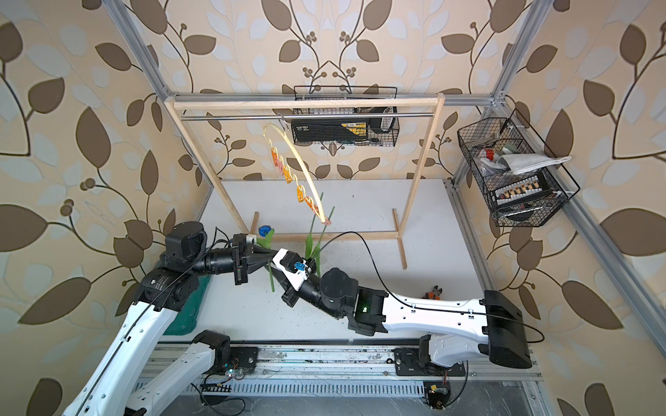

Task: Dry the flowers on a clothes hanger
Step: Pick up the flower at the center of the board.

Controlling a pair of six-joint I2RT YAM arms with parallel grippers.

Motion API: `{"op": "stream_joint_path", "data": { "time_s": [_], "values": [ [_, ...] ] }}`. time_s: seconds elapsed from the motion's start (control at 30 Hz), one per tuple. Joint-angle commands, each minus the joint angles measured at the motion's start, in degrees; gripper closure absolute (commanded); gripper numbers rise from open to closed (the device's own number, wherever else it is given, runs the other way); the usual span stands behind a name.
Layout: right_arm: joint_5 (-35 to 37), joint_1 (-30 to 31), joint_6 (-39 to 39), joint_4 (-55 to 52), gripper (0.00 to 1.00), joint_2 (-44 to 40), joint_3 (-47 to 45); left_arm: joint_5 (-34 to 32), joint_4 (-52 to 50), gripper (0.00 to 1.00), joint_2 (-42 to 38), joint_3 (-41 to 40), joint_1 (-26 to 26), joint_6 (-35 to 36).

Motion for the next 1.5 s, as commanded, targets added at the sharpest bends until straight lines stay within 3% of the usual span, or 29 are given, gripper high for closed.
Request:
{"op": "stream_joint_path", "data": {
  "time_s": [0.0, 0.13, 0.23, 0.37, 0.73, 1.1, 1.47],
  "values": [
    [-2.95, 0.23, 0.55, 2.86, 0.87, 0.35, 2.25, 2.60, 1.42, 1.00, -0.39, 0.84, -1.11, 0.00],
    [-2.16, 0.19, 1.50, 2.68, 0.88, 0.81, 2.70, 2.51, 1.30, 1.00, -0.30, 0.48, -1.11, 0.32],
    [-1.67, 0.20, 2.72, 3.14, 0.77, 1.21, 2.98, 2.30, 1.57, 1.00, -0.65, -0.14, -1.11, 0.30],
    [-0.99, 0.19, 4.15, 4.53, 0.76, 1.99, 3.33, 1.81, 2.32, 1.00, -0.81, -0.36, -1.11, 0.08],
    [1.28, 0.32, 5.18, 5.26, 0.80, 2.64, 3.56, 1.52, 3.06, 1.00, -0.83, -0.62, -1.11, -0.04],
    [9.08, 0.28, 11.36, 3.05, 0.82, 4.75, 6.93, 0.76, 3.16, 1.00, -1.17, -1.59, -1.11, 0.45],
    [11.38, 0.28, 12.59, 2.83, 1.00, 4.76, 7.00, 0.59, 3.02, 0.99, -1.27, -1.59, -1.11, 0.38]
  ]
}}
